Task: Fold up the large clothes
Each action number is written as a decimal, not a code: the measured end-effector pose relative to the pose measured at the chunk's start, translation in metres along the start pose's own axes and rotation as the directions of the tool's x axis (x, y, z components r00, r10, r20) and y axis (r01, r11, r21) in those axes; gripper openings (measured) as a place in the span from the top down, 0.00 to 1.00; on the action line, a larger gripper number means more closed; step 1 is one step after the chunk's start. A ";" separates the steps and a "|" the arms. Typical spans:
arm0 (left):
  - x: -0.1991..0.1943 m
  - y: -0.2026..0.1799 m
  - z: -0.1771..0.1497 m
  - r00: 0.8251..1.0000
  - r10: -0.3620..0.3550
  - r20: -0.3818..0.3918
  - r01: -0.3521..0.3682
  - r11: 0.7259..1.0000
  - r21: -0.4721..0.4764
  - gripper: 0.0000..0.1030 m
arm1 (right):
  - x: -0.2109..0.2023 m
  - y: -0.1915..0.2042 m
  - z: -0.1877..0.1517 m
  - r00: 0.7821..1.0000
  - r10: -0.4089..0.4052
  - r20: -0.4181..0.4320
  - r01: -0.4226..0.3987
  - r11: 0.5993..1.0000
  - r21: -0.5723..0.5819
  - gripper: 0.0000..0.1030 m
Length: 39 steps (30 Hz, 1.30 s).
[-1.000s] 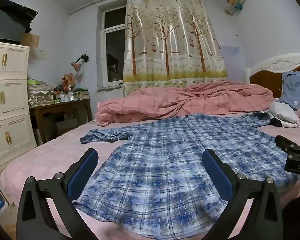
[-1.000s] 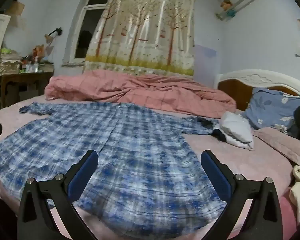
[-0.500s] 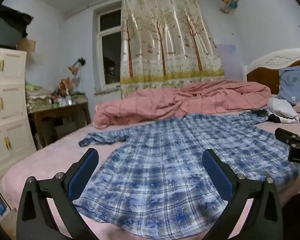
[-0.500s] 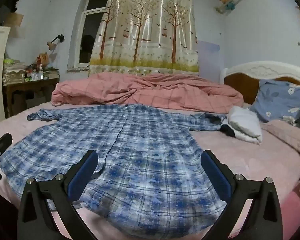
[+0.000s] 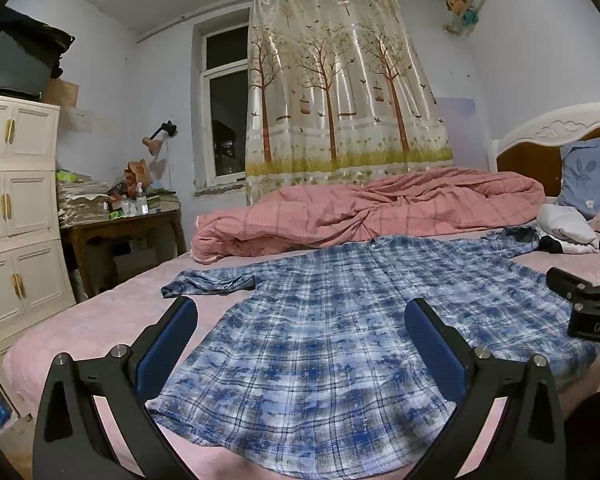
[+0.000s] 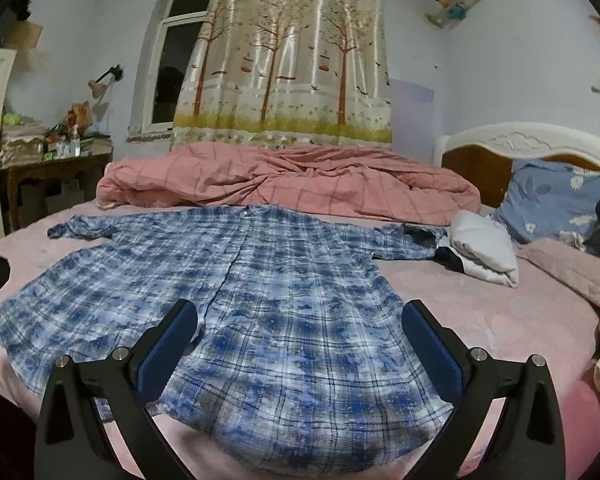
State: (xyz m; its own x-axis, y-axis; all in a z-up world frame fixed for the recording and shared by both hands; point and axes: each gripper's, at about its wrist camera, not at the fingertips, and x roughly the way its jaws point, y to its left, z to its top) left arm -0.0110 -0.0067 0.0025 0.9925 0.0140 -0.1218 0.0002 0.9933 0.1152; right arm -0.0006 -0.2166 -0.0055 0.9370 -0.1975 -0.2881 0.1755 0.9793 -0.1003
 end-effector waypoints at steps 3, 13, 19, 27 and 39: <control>-0.001 -0.002 0.000 1.000 -0.004 0.003 0.004 1.000 0.006 0.00 | -0.002 0.010 -0.001 0.999 -0.034 0.012 0.034 0.998 -0.043 0.00; -0.002 0.001 0.000 1.000 0.003 0.006 -0.003 1.000 -0.006 0.00 | -0.001 0.012 0.000 0.997 -0.081 -0.003 0.081 0.996 -0.047 0.00; -0.003 0.002 -0.001 1.000 0.006 0.008 -0.006 1.000 -0.010 0.00 | -0.003 0.018 -0.002 0.996 -0.087 0.014 0.088 0.993 -0.079 0.00; -0.001 0.009 0.000 1.000 0.013 -0.007 -0.013 1.000 -0.012 0.00 | 0.000 0.019 -0.002 0.997 -0.083 -0.001 0.082 0.993 -0.080 0.00; 0.000 0.010 0.002 1.000 0.027 -0.004 -0.027 1.000 -0.008 0.00 | 0.003 0.018 -0.003 0.996 -0.086 -0.002 0.086 0.993 -0.081 0.00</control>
State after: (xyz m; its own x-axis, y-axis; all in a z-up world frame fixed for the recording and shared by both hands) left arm -0.0112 0.0035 0.0057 0.9916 0.0416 -0.1224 -0.0279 0.9934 0.1111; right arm 0.0043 -0.1996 -0.0110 0.9178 -0.2812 -0.2804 0.2303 0.9521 -0.2011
